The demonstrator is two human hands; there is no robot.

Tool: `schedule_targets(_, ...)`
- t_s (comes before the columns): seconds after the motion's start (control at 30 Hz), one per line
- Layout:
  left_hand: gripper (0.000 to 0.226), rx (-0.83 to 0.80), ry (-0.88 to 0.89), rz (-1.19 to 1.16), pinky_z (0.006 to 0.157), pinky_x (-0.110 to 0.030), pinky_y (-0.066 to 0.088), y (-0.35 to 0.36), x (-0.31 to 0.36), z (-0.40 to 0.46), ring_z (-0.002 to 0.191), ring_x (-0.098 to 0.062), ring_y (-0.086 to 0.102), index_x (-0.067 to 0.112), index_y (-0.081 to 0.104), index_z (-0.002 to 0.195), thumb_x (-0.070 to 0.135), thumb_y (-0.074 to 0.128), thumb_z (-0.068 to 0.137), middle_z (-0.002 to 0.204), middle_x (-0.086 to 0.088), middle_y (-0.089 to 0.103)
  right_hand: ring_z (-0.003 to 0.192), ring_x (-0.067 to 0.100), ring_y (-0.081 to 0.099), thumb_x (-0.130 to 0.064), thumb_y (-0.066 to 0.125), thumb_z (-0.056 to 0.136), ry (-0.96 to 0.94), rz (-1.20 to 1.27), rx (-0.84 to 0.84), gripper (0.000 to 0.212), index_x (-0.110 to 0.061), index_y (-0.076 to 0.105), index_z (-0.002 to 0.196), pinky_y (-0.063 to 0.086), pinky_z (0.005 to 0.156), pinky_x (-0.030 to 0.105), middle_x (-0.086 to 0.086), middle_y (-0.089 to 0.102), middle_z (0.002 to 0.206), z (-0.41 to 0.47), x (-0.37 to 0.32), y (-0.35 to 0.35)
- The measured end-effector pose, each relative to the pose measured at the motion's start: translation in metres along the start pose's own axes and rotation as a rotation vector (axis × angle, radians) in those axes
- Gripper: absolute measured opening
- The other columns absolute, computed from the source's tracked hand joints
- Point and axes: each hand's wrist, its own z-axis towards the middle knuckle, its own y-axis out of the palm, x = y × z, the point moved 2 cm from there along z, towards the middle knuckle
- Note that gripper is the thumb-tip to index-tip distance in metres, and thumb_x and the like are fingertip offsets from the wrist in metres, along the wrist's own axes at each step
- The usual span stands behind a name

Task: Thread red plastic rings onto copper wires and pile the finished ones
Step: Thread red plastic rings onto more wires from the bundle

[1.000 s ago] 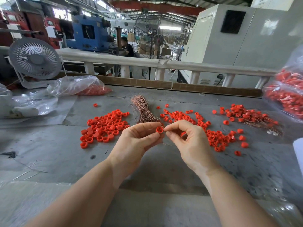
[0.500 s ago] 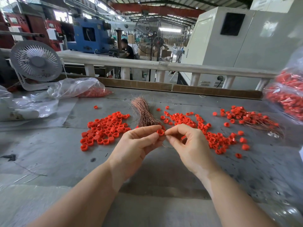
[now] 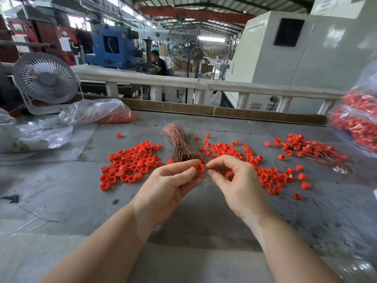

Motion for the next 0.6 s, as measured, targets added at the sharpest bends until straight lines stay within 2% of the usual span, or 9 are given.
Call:
schedule_targets(0.23, 0.019, 0.009, 0.006, -0.023, 0.059, -0.018, 0.055, -0.0012, -0.0016, 0.0013, 0.071, -0.016, 0.071, 0.005, 0.076, 0.074, -0.001, 0.060, 0.063, 0.078, -0.013, 0.073, 0.066, 0.002, 0.056, -0.004, 0.069, 0.081, -0.002, -0.010, 0.003, 0.017, -0.020, 0.069, 0.076, 0.039, 0.063, 0.009, -0.009, 0.066, 0.071, 0.0000, 0.0017, -0.0007)
schedule_targets(0.6, 0.022, -0.034, -0.026, -0.051, 0.061, -0.017, 0.055, -0.0020, -0.0020, 0.0021, 0.074, -0.014, 0.071, 0.005, 0.076, 0.078, -0.001, 0.059, 0.064, 0.082, -0.013, 0.073, 0.066, 0.003, 0.055, -0.003, 0.069, 0.081, -0.001, -0.005, 0.005, 0.016, -0.018, 0.069, 0.075, 0.040, 0.063, 0.009, -0.007, 0.065, 0.072, 0.0000, 0.0019, -0.0007)
